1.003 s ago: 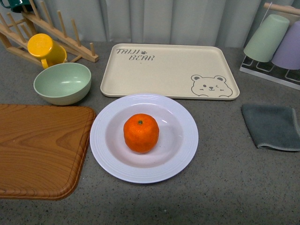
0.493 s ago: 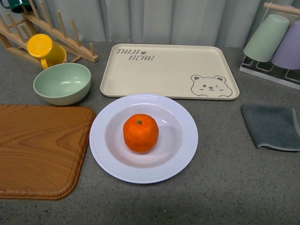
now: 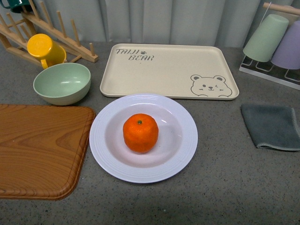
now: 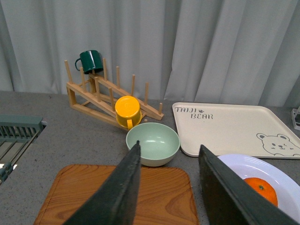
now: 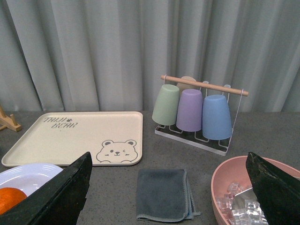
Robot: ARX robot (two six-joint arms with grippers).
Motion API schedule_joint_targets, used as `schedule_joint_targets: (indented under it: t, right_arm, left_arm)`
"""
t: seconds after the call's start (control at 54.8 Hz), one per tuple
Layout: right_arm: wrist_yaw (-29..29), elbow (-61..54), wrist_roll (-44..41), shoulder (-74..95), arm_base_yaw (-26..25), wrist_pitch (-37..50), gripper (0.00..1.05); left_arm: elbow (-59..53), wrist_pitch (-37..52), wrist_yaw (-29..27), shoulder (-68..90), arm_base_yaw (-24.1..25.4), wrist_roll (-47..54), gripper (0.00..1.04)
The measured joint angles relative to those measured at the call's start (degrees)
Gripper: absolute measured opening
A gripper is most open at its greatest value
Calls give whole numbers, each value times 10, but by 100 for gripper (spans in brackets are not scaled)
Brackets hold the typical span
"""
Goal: Place orange and plate with both arms
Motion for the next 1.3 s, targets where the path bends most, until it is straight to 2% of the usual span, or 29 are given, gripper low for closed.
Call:
schedule_joint_targets:
  t: [0.091,0.219,0.292,0.347,0.42,0.547,0.657,0.985,1.131,1.295]
  right_arm:
    - [-6,1,19,116,13,88,96]
    - [-50,26,74,306,10,209,96]
    - [-110,67,133,438,-3,234,96]
    - [-169,101,210,545,-16,251,96]
    - [-222,135,298,658,-22,271,96]
    - [-243,184,405,815,-16,308,96]
    - [-270,217,433,893,-5,311,96]
    - [-281,314,473,1009,67,332,96]
    - [-274,357,518,1052,111,345,96]
    - [-260,391,543,1087,130,357,96]
  left_arm:
    - [0,0,0,0,0,0,56]
    - [0,0,0,0,0,0,78]
    - [0,0,0,0,0,0,90]
    - [0,0,0,0,0,0,100]
    - [0,0,0,0,0,1,98]
    - [0,0,0,0,0,1,98]
    - [0,0,0,0,0,1,98]
    - [0,0,0,0,0,1,98]
    - [0,0,0,0,0,1,98]
    - [0,0,0,0,0,1,98]
